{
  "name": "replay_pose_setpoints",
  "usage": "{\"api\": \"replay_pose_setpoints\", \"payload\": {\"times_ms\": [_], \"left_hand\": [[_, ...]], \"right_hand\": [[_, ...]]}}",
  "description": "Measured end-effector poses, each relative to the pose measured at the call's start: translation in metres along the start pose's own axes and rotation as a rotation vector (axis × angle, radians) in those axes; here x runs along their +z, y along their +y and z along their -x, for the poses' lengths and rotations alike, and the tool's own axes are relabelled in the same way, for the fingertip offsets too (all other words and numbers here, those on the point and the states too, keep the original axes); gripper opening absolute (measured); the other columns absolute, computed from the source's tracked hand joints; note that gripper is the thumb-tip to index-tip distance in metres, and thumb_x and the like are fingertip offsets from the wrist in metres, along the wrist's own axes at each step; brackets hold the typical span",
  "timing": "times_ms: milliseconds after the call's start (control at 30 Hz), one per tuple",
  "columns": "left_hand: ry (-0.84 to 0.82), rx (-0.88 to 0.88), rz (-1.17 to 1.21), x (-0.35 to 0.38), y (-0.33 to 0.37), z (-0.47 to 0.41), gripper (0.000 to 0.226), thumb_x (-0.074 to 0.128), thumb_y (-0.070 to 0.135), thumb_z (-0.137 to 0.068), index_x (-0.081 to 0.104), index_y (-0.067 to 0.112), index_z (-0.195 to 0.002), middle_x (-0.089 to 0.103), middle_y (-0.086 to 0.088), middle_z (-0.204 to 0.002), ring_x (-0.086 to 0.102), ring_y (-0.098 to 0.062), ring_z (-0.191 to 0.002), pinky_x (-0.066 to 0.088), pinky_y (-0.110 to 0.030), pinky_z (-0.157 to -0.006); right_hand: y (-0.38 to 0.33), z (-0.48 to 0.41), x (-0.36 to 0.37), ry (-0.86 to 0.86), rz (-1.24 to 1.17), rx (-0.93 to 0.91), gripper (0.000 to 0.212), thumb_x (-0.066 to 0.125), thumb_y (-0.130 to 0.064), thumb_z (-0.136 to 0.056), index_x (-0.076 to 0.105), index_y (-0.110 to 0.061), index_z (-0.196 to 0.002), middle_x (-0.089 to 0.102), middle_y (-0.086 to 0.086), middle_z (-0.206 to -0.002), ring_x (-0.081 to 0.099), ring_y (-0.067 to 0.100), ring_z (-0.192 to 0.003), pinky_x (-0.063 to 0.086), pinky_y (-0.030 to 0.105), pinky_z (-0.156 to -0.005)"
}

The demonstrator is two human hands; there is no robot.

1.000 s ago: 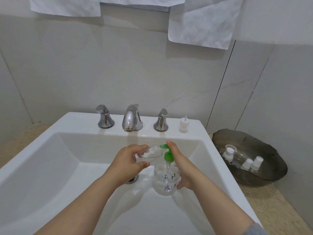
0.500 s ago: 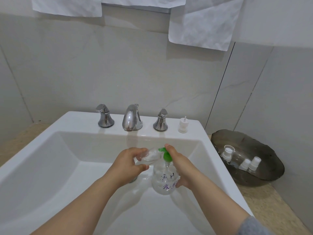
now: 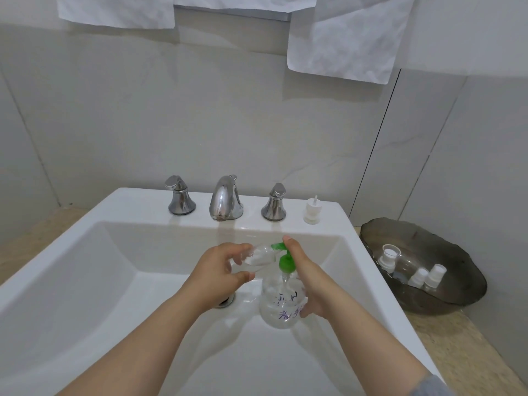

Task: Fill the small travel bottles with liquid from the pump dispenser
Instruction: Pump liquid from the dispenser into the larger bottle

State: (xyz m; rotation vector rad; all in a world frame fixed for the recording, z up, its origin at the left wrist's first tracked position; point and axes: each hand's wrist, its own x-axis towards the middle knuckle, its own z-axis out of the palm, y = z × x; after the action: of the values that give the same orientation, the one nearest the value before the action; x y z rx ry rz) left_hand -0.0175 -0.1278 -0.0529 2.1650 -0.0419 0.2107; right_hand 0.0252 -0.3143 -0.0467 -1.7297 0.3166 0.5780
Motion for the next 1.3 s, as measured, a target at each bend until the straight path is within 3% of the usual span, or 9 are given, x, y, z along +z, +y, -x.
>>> {"api": "replay_pose_setpoints", "payload": {"times_ms": [233, 567, 733, 900, 1033, 1167, 1300], "left_hand": [[-0.004, 0.014, 0.028, -0.001, 0.000, -0.001, 0.043, 0.077, 0.019, -0.075, 0.059, 0.044, -0.104, 0.060, 0.007, -0.095, 0.048, -0.010, -0.068, 0.042, -0.016, -0.067], [-0.006, 0.022, 0.011, 0.000, -0.001, -0.001, 0.040, 0.077, 0.019, -0.074, 0.065, 0.037, -0.108, 0.059, 0.005, -0.092, 0.047, -0.012, -0.066, 0.042, -0.018, -0.067], [-0.023, -0.002, 0.019, 0.004, -0.002, 0.000, 0.043, 0.077, 0.017, -0.075, 0.065, 0.031, -0.113, 0.062, 0.002, -0.095, 0.060, -0.026, -0.085, 0.049, -0.028, -0.077], [-0.041, -0.009, -0.017, 0.005, -0.004, 0.001, 0.039, 0.076, 0.016, -0.075, 0.066, 0.030, -0.110, 0.062, 0.001, -0.097, 0.059, -0.027, -0.081, 0.048, -0.026, -0.074], [-0.046, -0.011, -0.039, 0.005, -0.005, 0.002, 0.042, 0.076, 0.018, -0.076, 0.064, 0.032, -0.114, 0.059, 0.005, -0.095, 0.051, -0.014, -0.067, 0.044, -0.020, -0.068], [-0.036, 0.000, -0.044, 0.005, -0.005, 0.002, 0.044, 0.076, 0.018, -0.076, 0.063, 0.032, -0.116, 0.058, 0.008, -0.094, 0.049, -0.008, -0.067, 0.040, -0.017, -0.069], [-0.039, 0.005, -0.028, 0.004, -0.003, 0.001, 0.044, 0.076, 0.017, -0.076, 0.062, 0.036, -0.114, 0.058, 0.010, -0.093, 0.052, -0.008, -0.071, 0.040, -0.015, -0.070]], "right_hand": [[-0.001, -0.001, 0.000, -0.001, -0.001, 0.006, 0.088, 0.041, -0.082, -0.078, 0.033, -0.029, -0.147, 0.031, 0.005, -0.153, 0.026, 0.040, -0.140, 0.026, 0.067, -0.105], [-0.002, 0.002, 0.002, 0.007, -0.013, 0.011, 0.087, 0.043, -0.080, -0.078, 0.034, -0.029, -0.147, 0.032, 0.004, -0.153, 0.027, 0.039, -0.140, 0.026, 0.066, -0.106], [-0.002, 0.003, -0.001, 0.007, -0.017, -0.006, 0.075, 0.042, -0.075, -0.083, 0.041, -0.028, -0.141, 0.039, 0.003, -0.146, 0.030, 0.039, -0.138, 0.027, 0.064, -0.104], [-0.003, 0.005, -0.001, 0.009, 0.026, -0.023, 0.062, 0.042, -0.067, -0.089, 0.047, -0.025, -0.133, 0.046, 0.004, -0.130, 0.043, 0.039, -0.121, 0.034, 0.060, -0.098], [-0.004, 0.007, 0.001, 0.023, 0.037, -0.033, 0.053, 0.041, -0.062, -0.092, 0.049, -0.024, -0.128, 0.047, 0.005, -0.125, 0.045, 0.039, -0.115, 0.036, 0.061, -0.097], [-0.004, 0.009, 0.001, 0.043, 0.027, -0.049, 0.053, 0.040, -0.060, -0.094, 0.048, -0.022, -0.130, 0.046, 0.004, -0.115, 0.040, 0.032, -0.102, 0.035, 0.061, -0.098], [-0.002, 0.008, -0.001, 0.028, 0.027, -0.048, 0.057, 0.040, -0.064, -0.092, 0.047, -0.023, -0.133, 0.043, 0.003, -0.120, 0.041, 0.034, -0.114, 0.034, 0.061, -0.099]]}}
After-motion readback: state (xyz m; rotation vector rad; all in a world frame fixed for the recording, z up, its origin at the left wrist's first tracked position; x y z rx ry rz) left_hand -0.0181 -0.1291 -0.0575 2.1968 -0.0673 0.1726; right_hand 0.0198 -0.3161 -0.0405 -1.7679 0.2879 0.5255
